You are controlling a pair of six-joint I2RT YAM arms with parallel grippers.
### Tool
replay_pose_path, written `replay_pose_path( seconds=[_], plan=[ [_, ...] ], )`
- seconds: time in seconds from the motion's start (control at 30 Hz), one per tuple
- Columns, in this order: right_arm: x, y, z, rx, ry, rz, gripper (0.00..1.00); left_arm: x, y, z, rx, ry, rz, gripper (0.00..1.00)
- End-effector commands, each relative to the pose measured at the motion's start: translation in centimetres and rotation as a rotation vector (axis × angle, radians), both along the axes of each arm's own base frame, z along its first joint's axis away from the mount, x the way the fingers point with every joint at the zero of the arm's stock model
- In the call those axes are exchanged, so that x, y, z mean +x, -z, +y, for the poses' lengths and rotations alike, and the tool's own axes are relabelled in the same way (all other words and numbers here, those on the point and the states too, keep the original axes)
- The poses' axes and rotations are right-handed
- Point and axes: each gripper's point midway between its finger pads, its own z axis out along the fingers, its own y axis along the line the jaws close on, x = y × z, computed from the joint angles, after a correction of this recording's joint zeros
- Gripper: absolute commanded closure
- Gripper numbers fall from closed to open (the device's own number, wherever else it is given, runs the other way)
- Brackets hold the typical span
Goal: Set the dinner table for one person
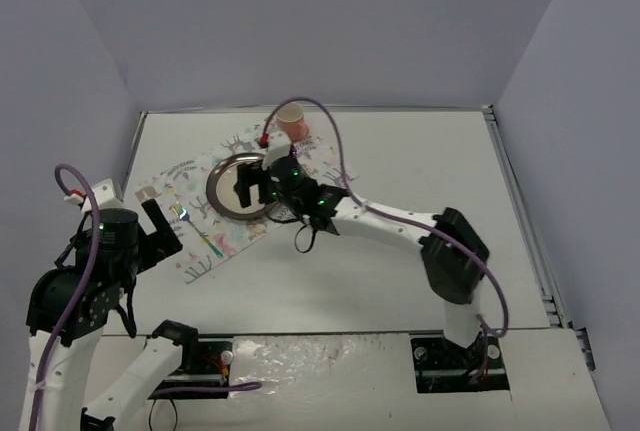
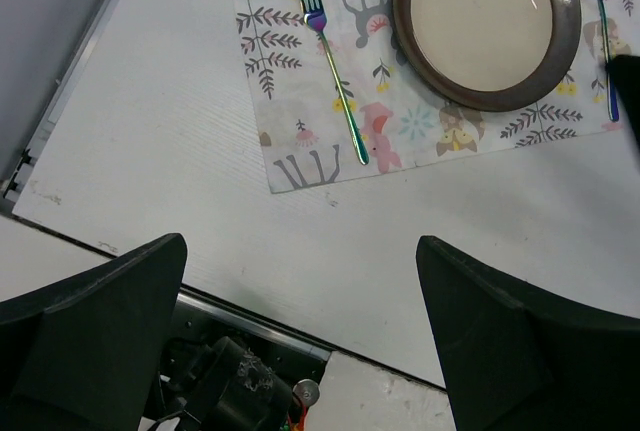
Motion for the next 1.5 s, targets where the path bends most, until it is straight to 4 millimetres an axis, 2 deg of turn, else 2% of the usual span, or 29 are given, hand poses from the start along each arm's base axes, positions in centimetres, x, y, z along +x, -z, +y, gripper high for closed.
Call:
replay_pose_path(
  seconds=[0.0, 0.07, 0.2, 0.23, 0.27, 0.33, 0.47, 0.6, 0.67, 0.77, 0.83, 1.07, 1.17, 1.47],
  plan=[
    [3.1, -5.9, -11.3, -0.005, 0.26, -0.128, 0.12, 2.6, 0.3, -1.0, -0.033, -0.006, -0.03, 0.03],
    [3.7, -7.5, -16.2, -0.024, 0.356, -0.162, 0.08, 3.0, 1.1, -1.2, -0.039, -0.009, -0.02, 0.03],
    [4.5, -6.0, -24.6, -0.07, 0.482, -0.117, 0.07, 3.8, 2.1, -1.3, -0.035, -0.015, -0.011, 0.03],
    [4.7, -4.5, -26.9, -0.103, 0.525, -0.088, 0.07, 4.0, 2.4, -1.4, -0.032, -0.016, -0.004, 0.03],
    [4.5, -4.6, -28.0, -0.101, 0.545, -0.09, 0.06, 4.1, 2.7, -1.3, -0.027, -0.019, 0.003, 0.03],
    [4.5, -3.4, -29.8, -0.121, 0.569, -0.068, 0.06, 4.5, 3.6, -1.4, -0.019, -0.021, 0.025, 0.03],
    [4.9, -0.3, -29.8, -0.17, 0.537, 0.004, 0.05, 5.2, 5.4, -1.7, -0.021, -0.028, 0.066, 0.03],
    [5.4, 1.4, -29.1, -0.187, 0.518, 0.043, 0.04, 6.4, 8.1, -2.7, -0.057, -0.029, 0.089, 0.03],
    [5.6, 2.3, -28.7, -0.194, 0.498, 0.063, 0.04, 7.3, 8.8, -3.4, -0.09, -0.022, 0.076, 0.04],
    [5.5, 2.9, -28.0, -0.19, 0.463, 0.082, 0.04, 9.0, 10.8, -5.5, -0.173, 0.01, 0.078, 0.08],
    [5.4, 3.2, -27.8, -0.191, 0.453, 0.09, 0.04, 10.8, 11.3, -6.7, -0.236, 0.015, 0.033, 0.09],
    [4.8, 3.5, -27.8, -0.198, 0.432, 0.094, 0.04, 14.7, 14.7, -9.3, -0.327, 0.034, 0.019, 0.12],
    [4.5, 3.6, -27.9, -0.201, 0.427, 0.095, 0.04, 16.0, 15.3, -9.9, -0.345, 0.043, 0.007, 0.12],
    [3.8, 4.3, -28.3, -0.213, 0.422, 0.107, 0.04, 17.1, 18.9, -10.3, -0.332, 0.031, 0.068, 0.12]
  ],
)
